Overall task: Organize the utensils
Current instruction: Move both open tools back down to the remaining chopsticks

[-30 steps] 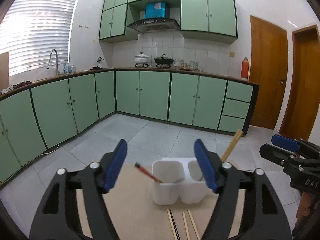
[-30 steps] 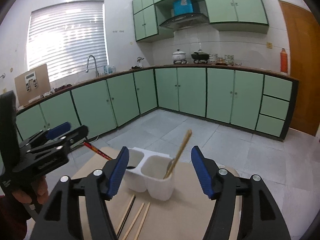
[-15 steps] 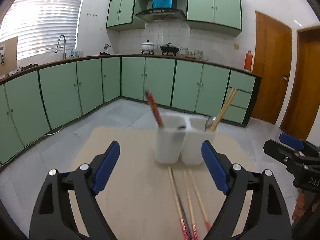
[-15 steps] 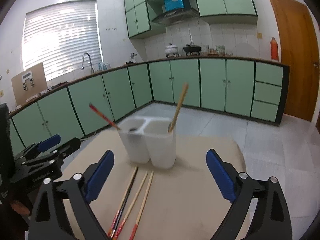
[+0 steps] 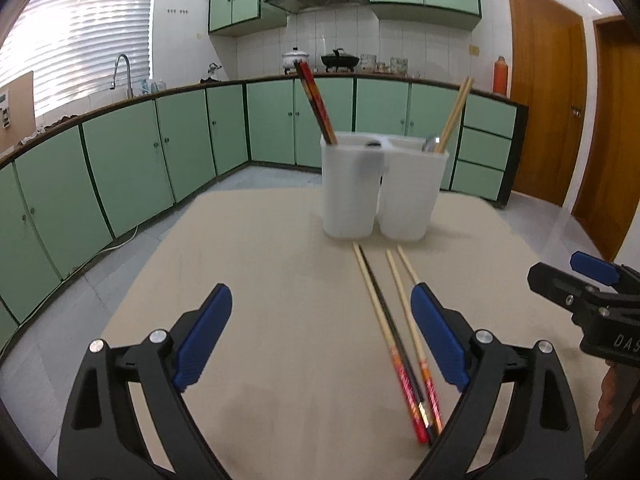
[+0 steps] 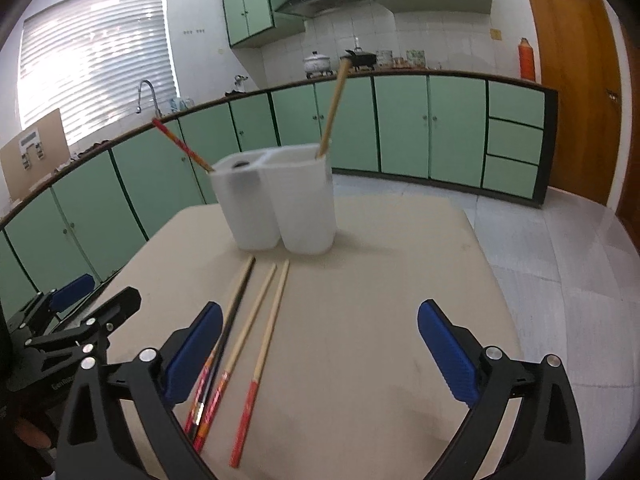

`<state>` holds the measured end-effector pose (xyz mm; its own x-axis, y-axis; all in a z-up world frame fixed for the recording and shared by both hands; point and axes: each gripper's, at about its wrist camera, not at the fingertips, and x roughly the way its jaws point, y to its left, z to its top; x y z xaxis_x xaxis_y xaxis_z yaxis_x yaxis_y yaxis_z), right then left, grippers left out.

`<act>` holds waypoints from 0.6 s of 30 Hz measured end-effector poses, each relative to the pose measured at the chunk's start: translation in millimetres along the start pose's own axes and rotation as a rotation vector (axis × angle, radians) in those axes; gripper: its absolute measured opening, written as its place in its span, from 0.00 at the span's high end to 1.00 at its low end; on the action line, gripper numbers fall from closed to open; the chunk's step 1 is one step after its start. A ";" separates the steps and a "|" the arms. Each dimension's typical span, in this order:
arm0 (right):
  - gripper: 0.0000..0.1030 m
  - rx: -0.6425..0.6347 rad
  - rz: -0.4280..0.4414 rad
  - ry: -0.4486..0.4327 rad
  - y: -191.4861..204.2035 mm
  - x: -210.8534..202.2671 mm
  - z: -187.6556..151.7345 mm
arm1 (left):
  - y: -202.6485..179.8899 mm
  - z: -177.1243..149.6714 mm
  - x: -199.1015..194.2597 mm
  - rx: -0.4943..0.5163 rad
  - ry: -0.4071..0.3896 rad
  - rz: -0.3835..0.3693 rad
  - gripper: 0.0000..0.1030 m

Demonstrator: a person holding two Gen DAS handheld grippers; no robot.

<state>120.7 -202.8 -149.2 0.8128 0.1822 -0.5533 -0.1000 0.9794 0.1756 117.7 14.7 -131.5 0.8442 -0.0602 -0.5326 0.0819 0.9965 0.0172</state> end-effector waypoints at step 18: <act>0.07 -0.020 0.007 0.099 13.4 4.9 -44.9 | 9.4 -30.5 -2.8 -0.018 0.066 0.011 0.13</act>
<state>97.5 -184.8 -186.1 0.7515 0.1963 -0.6299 -0.1179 0.9793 0.1646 100.0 26.0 -155.7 0.8080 -0.0462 -0.5874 0.0629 0.9980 0.0080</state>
